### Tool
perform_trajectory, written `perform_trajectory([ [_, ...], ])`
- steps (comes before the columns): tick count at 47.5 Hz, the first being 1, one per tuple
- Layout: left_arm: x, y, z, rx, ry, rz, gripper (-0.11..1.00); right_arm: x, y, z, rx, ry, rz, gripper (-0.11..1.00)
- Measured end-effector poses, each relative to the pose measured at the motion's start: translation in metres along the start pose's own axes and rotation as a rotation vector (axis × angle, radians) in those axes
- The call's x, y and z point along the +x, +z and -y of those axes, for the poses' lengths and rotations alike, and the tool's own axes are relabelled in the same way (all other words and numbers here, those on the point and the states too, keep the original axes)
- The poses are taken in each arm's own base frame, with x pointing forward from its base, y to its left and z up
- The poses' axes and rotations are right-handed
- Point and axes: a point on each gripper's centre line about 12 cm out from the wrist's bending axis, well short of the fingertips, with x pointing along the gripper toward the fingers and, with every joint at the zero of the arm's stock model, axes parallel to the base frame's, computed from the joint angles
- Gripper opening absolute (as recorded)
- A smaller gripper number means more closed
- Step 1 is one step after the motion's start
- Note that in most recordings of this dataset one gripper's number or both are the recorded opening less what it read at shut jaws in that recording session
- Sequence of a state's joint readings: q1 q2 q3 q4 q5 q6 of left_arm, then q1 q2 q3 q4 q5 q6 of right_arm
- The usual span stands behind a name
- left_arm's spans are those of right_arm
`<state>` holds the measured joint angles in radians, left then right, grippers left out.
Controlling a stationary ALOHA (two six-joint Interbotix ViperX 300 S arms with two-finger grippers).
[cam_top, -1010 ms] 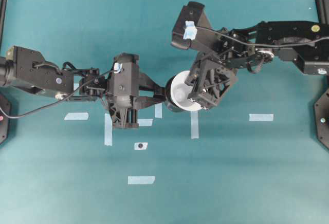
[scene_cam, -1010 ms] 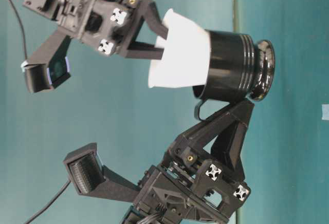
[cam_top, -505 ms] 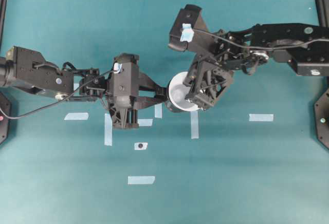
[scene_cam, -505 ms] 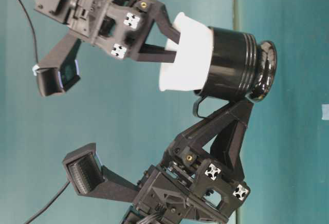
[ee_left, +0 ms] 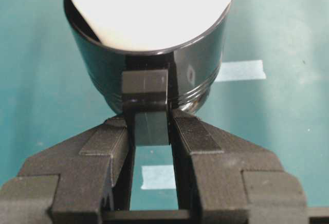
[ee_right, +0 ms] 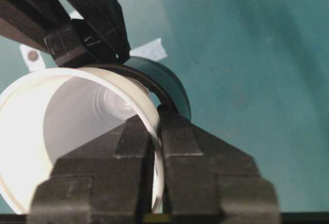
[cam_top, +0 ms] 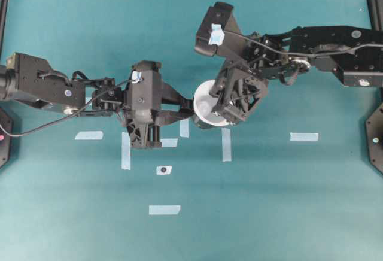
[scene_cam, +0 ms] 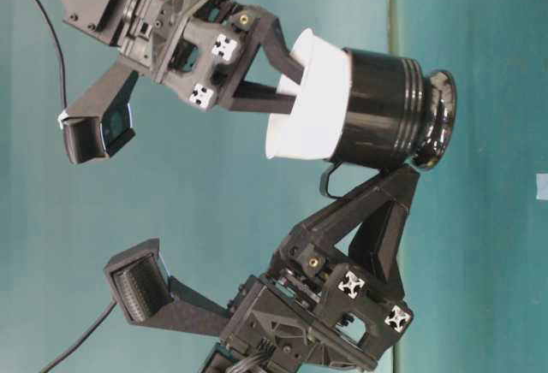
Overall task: Holding the cup holder with the left arm, the right arm places the cup into the cup holder.
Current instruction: 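Insert white cup into black holder opening with right gripper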
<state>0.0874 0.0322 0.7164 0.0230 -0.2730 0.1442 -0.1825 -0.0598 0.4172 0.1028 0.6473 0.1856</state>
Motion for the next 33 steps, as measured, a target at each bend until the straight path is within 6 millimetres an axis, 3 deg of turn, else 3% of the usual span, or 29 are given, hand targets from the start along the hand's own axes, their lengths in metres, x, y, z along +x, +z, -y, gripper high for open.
perform_trajectory([
  [6,-0.0003,0.0005,-0.0001,0.000,0.000,0.002,0.25,0.0005,-0.0002,0.0006,0.018,-0.001,-0.003,0.32],
  [13,-0.0006,0.0017,-0.0021,-0.005,0.005,0.007,0.25,0.0000,0.0004,0.0001,0.058,0.003,0.003,0.69],
  [19,-0.0009,0.0010,-0.0026,-0.009,0.008,0.013,0.25,0.0005,0.0010,0.0001,0.066,0.003,0.007,0.93],
  [33,-0.0014,0.0025,-0.0022,-0.008,0.010,0.036,0.25,-0.0077,0.0051,0.0011,0.069,0.004,0.039,0.90],
])
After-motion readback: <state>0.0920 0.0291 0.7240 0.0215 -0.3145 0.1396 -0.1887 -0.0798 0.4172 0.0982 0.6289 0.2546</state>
